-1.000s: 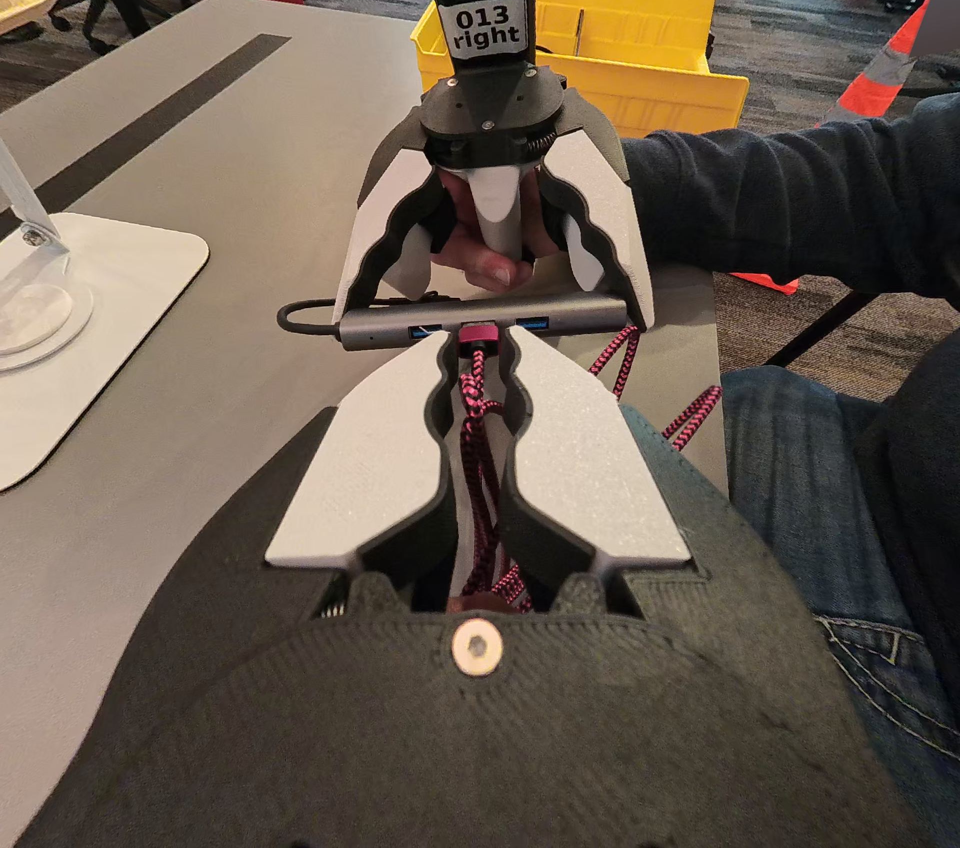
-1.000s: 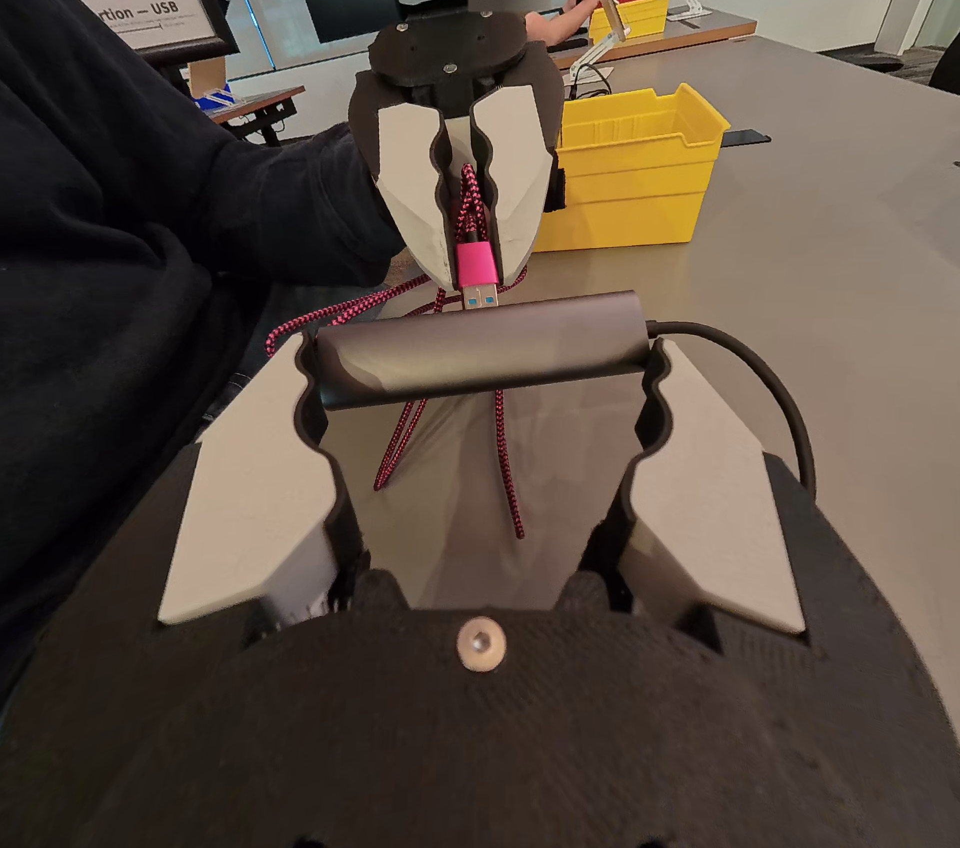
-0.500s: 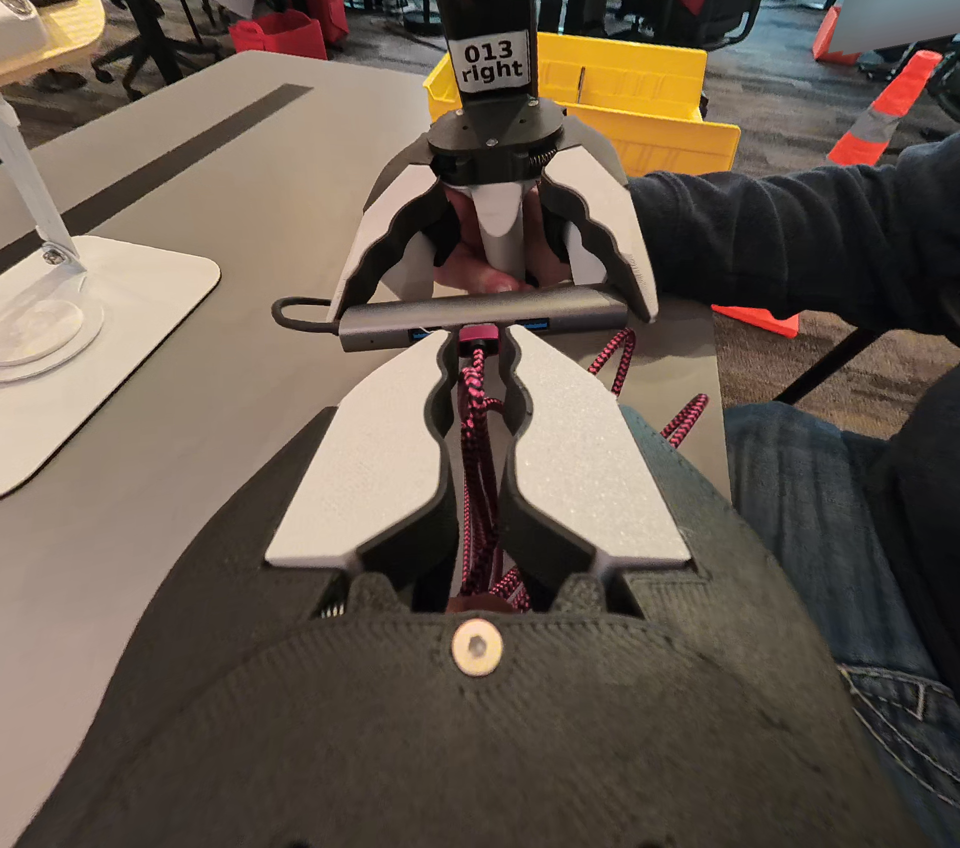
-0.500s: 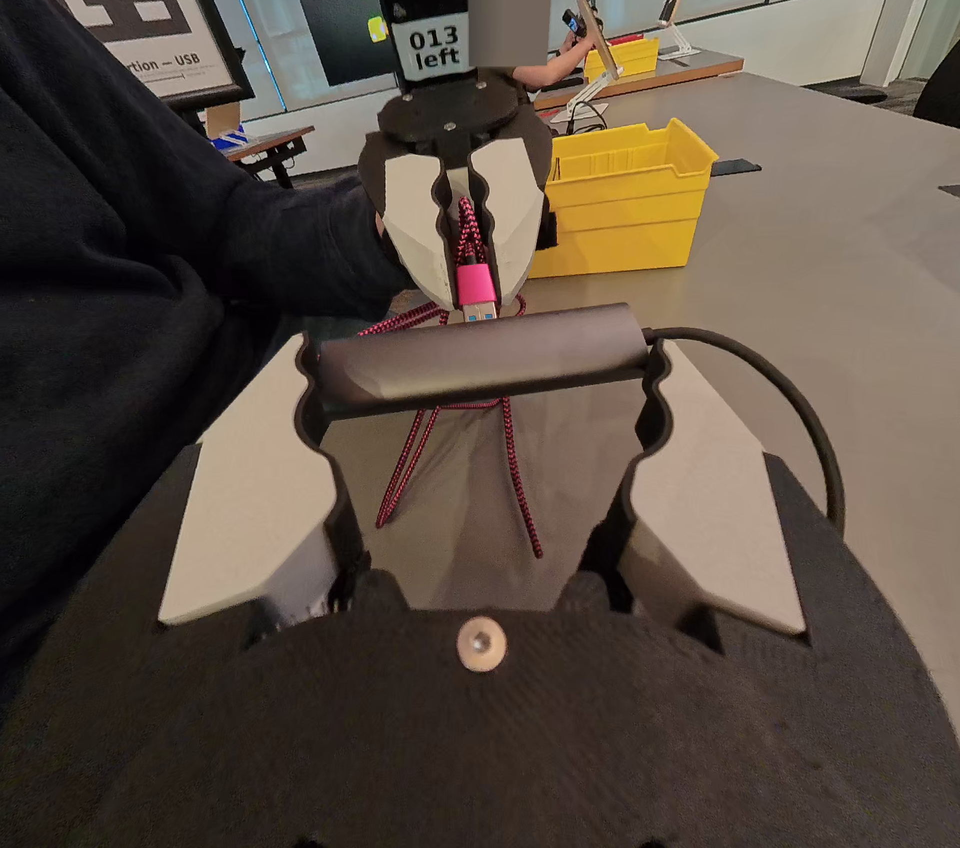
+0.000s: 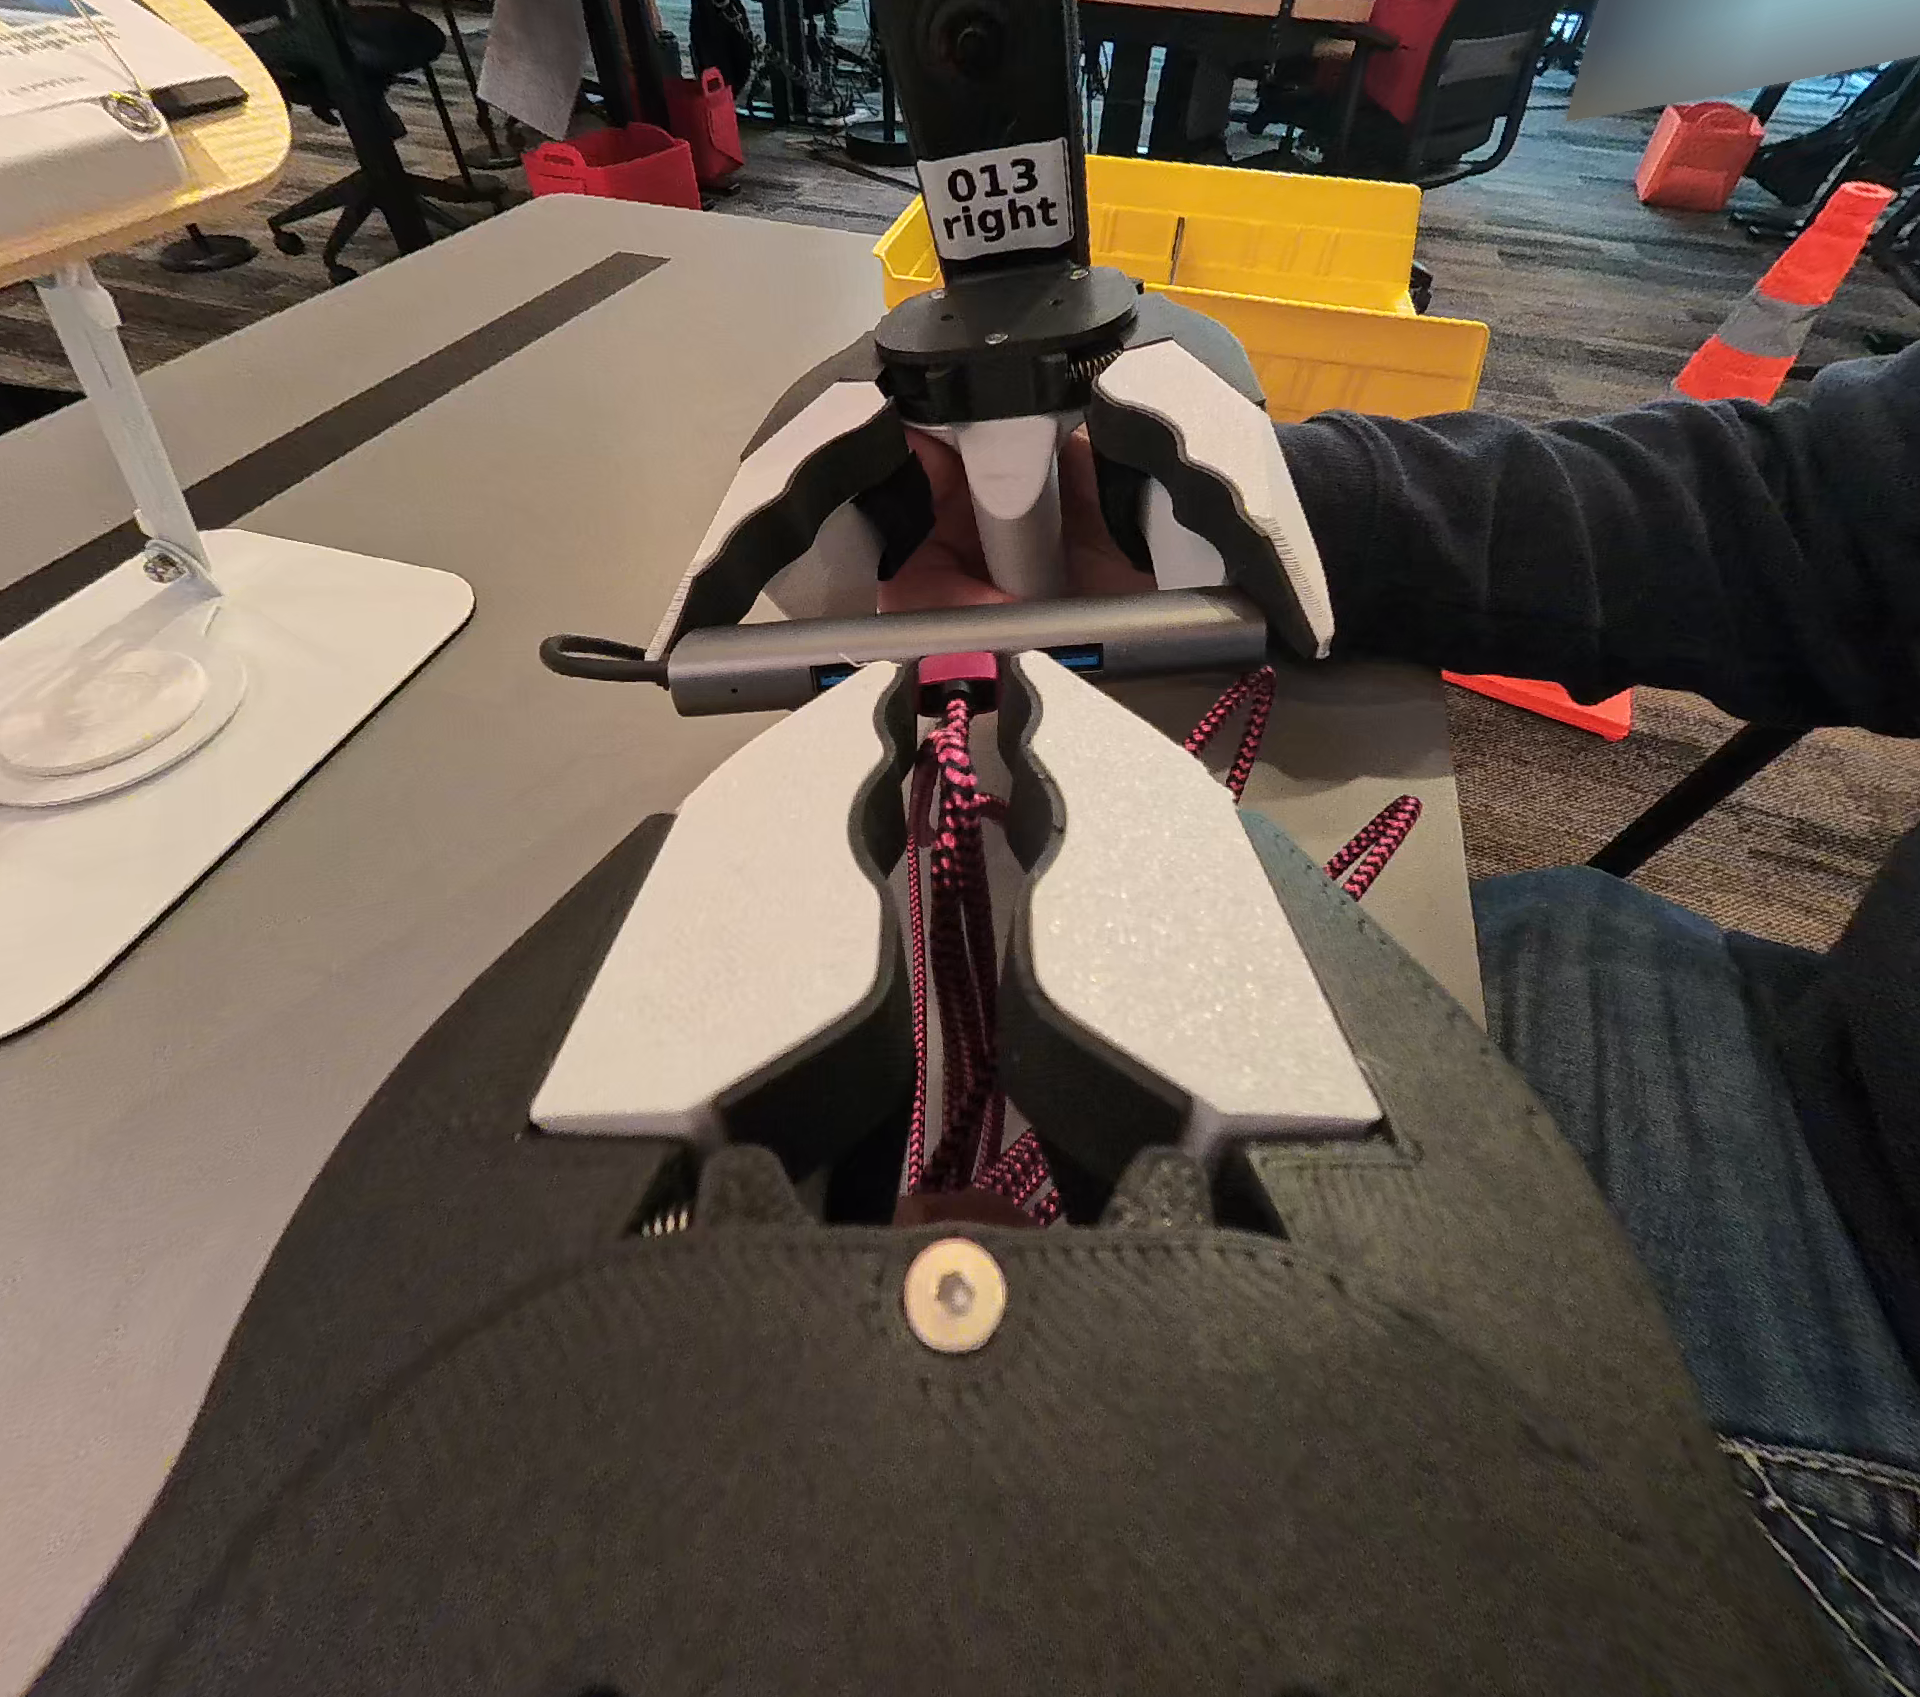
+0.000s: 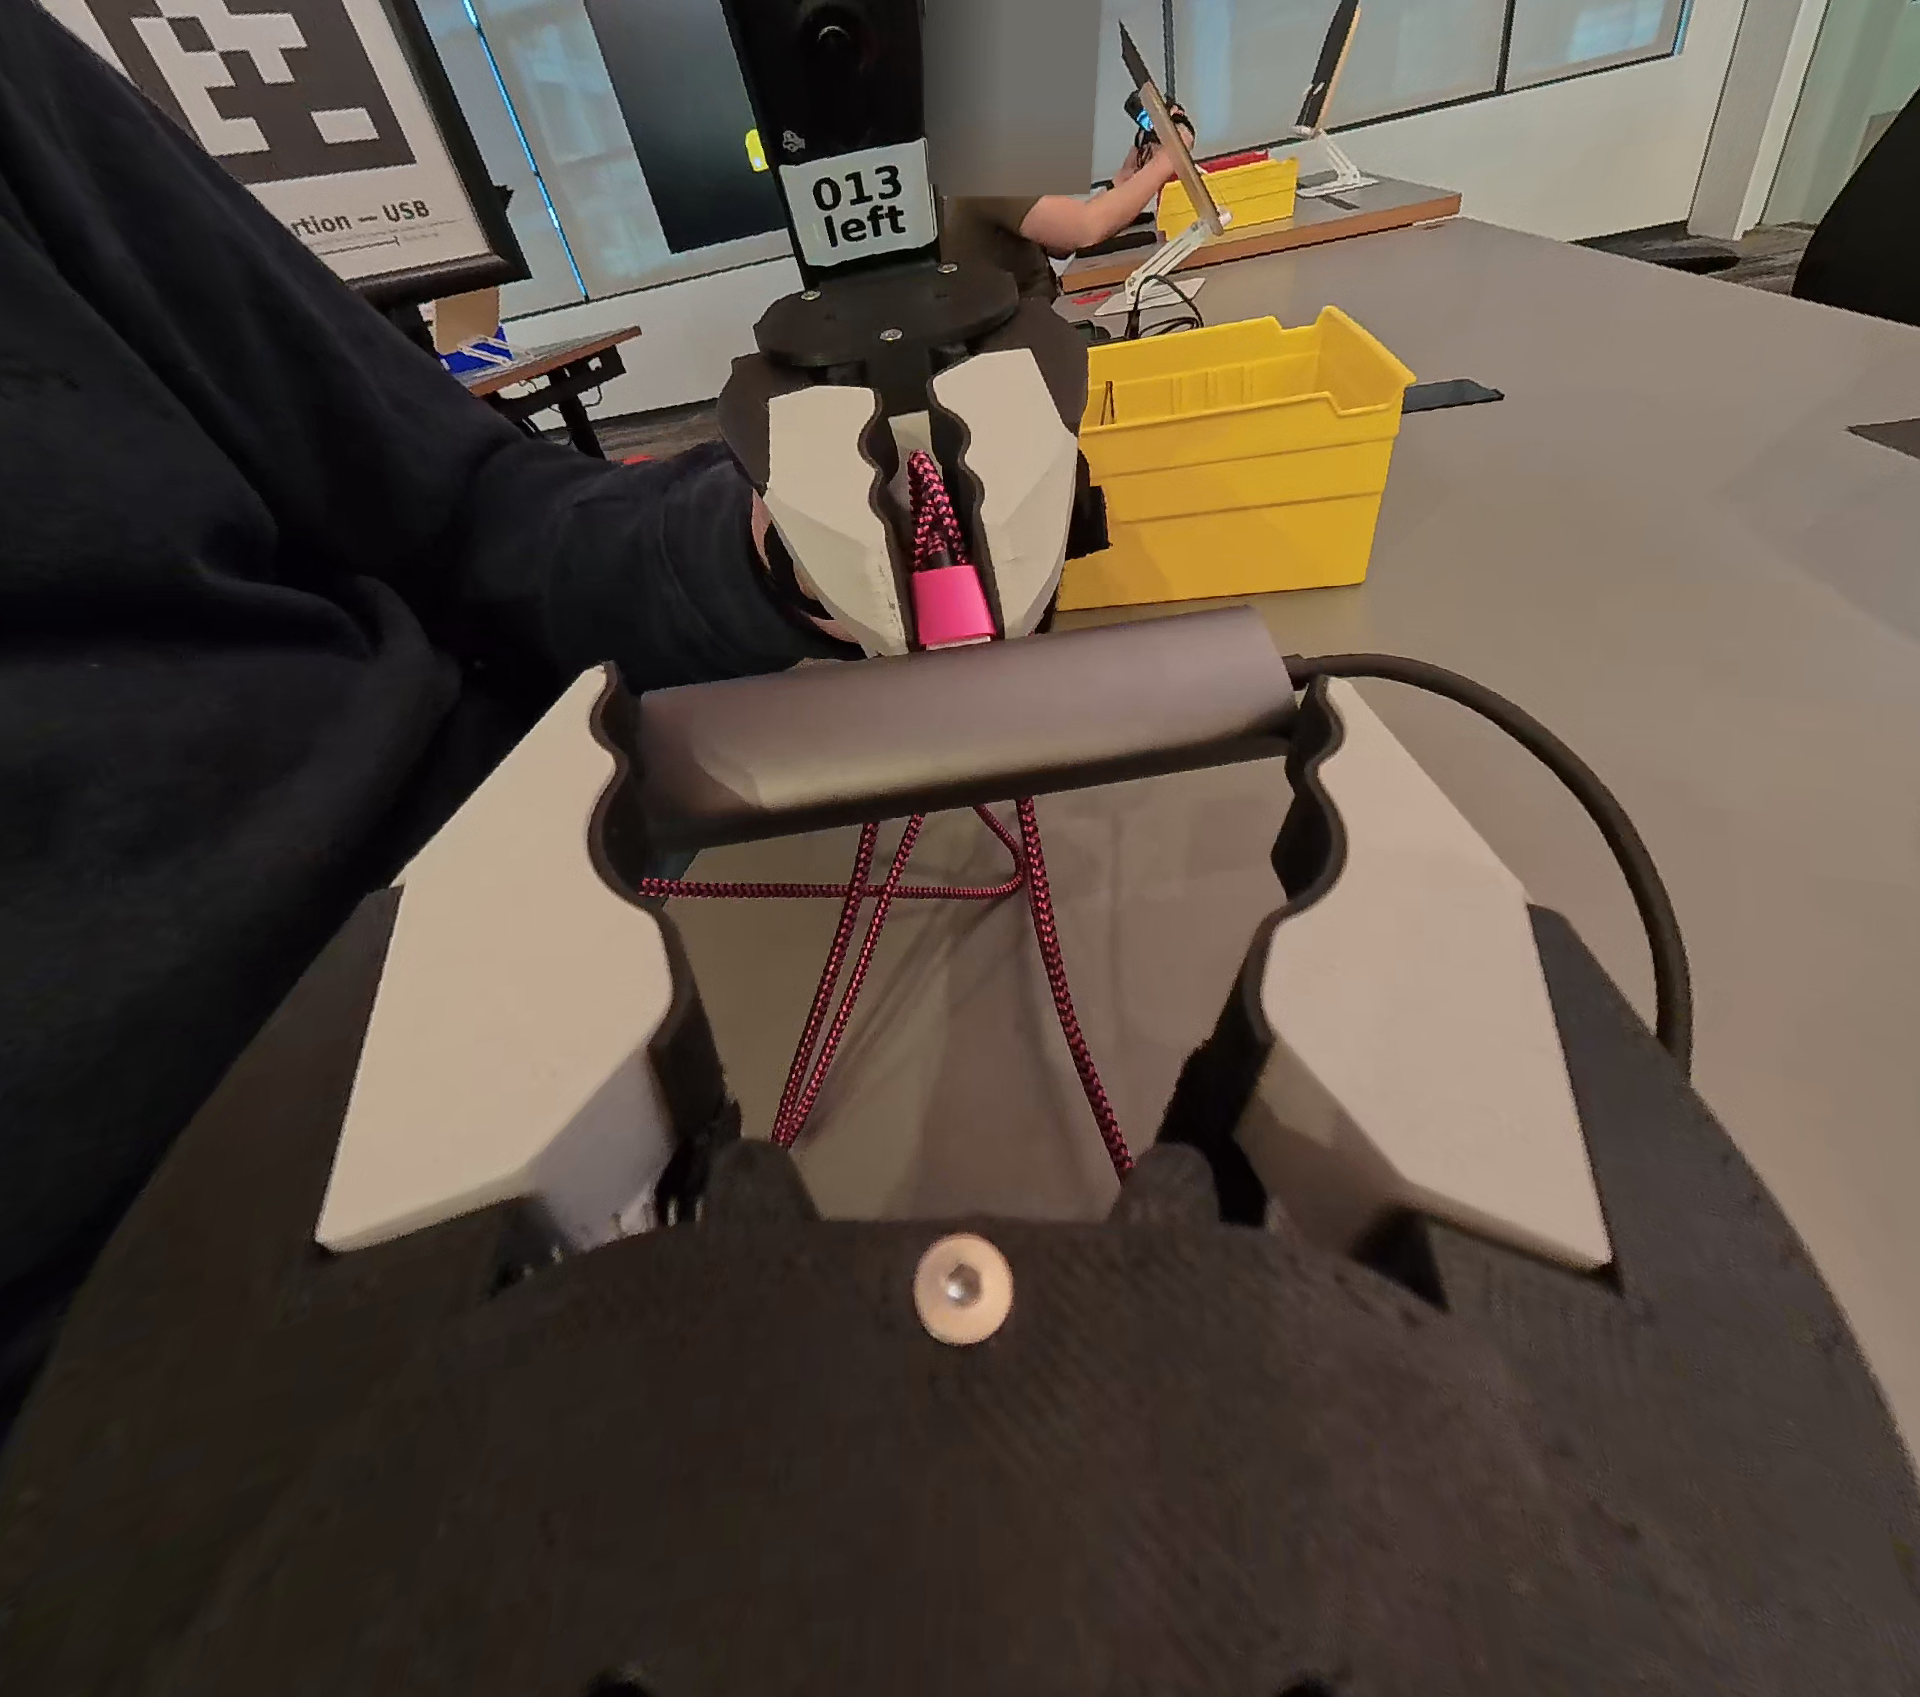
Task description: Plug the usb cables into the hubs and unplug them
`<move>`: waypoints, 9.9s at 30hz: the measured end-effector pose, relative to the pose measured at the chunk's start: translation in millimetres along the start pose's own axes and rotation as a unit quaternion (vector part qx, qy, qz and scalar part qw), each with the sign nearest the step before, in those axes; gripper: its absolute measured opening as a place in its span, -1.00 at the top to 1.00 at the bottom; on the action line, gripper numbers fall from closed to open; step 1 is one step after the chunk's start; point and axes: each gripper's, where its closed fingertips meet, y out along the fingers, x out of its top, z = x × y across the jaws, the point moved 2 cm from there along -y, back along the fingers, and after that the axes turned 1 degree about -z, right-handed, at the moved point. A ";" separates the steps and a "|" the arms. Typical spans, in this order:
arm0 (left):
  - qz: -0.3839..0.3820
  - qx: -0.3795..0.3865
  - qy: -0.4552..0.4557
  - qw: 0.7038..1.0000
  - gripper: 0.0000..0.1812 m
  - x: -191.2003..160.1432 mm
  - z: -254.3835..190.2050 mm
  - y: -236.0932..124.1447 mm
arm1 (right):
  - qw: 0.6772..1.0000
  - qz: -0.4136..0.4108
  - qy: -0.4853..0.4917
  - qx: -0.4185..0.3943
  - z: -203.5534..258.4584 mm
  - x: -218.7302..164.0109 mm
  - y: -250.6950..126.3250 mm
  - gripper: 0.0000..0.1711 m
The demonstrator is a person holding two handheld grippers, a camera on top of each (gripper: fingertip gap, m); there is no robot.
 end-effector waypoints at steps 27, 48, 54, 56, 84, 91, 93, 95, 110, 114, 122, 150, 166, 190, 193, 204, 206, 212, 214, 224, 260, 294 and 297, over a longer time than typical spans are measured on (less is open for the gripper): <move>0.072 0.009 0.025 0.997 0.84 -0.6 2.2 -9.9 | 0.924 0.272 -0.206 -0.174 2.7 -18.0 -13.1 -0.34; 0.025 0.054 -0.033 0.998 0.53 26.9 3.4 -9.1 | 0.789 0.326 -0.348 -0.389 -5.9 2.1 -16.5 0.84; -0.098 0.117 0.047 0.987 0.44 76.3 1.4 -56.1 | 0.820 0.268 -0.277 -0.422 11.6 57.0 -64.3 0.84; -0.116 0.136 0.058 0.982 0.45 79.1 5.3 -67.3 | 0.826 0.249 -0.256 -0.436 17.7 79.8 -86.9 0.84; -0.008 0.137 0.003 0.991 0.51 -8.5 29.1 -34.1 | 0.785 0.119 0.235 -0.561 1.6 4.1 -424.2 0.84; 0.007 0.129 0.005 0.992 0.51 -13.7 26.9 -27.6 | 0.739 0.233 0.263 -0.575 4.4 -26.5 -436.7 0.84; 0.011 0.131 0.008 0.991 0.51 -15.0 26.7 -28.1 | 0.733 0.264 0.275 -0.563 7.3 -35.2 -434.1 0.83; 0.011 0.130 0.007 0.991 0.51 -15.3 27.1 -29.0 | 0.731 0.275 0.283 -0.557 7.2 -38.6 -433.2 0.83; 0.018 0.118 0.000 0.993 0.51 -20.6 26.8 -27.0 | 0.675 0.431 0.333 -0.498 1.0 -85.0 -437.2 0.83; 0.023 0.119 0.006 0.993 0.51 -20.1 25.5 -26.1 | 0.659 0.473 0.343 -0.475 6.5 -92.4 -439.3 0.80; 0.028 0.120 0.006 0.992 0.51 -19.1 26.7 -25.1 | 0.648 0.524 0.292 -0.470 32.7 -49.7 -443.5 0.44; 0.062 0.108 0.025 0.992 0.51 -27.8 20.1 -15.8 | 0.492 0.715 0.289 -0.403 38.1 -17.0 -481.8 0.33; 0.079 0.090 0.031 0.992 0.50 -37.5 15.3 -10.7 | 0.232 0.857 0.044 -0.457 -27.5 40.9 -524.2 -0.17; 0.099 0.065 0.038 0.992 0.49 -47.0 10.5 -7.5 | 0.618 0.665 0.301 -0.292 36.9 10.8 -426.4 0.33; 0.091 0.061 0.032 0.994 0.49 -45.2 10.4 -7.2 | 0.669 0.609 0.261 -0.338 17.2 -11.6 -405.4 0.78; 0.099 0.061 0.045 0.992 0.49 -39.9 3.4 -4.4 | 0.668 0.517 0.276 -0.459 -19.3 -81.4 -411.5 1.00; 0.104 0.060 0.051 0.991 0.49 -39.7 0.7 -2.2 | 0.639 0.585 0.277 -0.415 -9.6 -104.8 -405.9 1.00; 0.103 0.079 0.057 0.990 0.49 -29.3 0.5 -13.4 | 0.678 0.514 0.263 -0.455 -4.8 -72.6 -399.8 0.76; 0.095 0.088 0.054 0.990 0.49 -20.4 2.4 -20.6 | 0.692 0.491 0.252 -0.466 4.9 -53.6 -398.5 0.68; 0.151 0.304 0.077 0.937 0.14 19.5 48.6 -140.1 | 0.678 0.408 0.173 -0.586 60.7 -9.0 -437.2 0.00; 0.311 0.408 -0.292 0.807 0.90 -192.1 68.6 -413.7 | 0.737 0.267 0.297 -0.546 97.5 -108.1 -426.2 0.53; 0.151 0.455 -0.246 0.842 0.95 -119.4 33.6 -445.4 | 0.832 0.244 0.219 -0.448 -39.5 -78.3 -90.4 0.30; 0.138 0.466 -0.239 0.841 0.95 -107.5 28.5 -457.1 | 0.852 0.222 0.218 -0.420 -41.7 -75.3 -40.5 0.16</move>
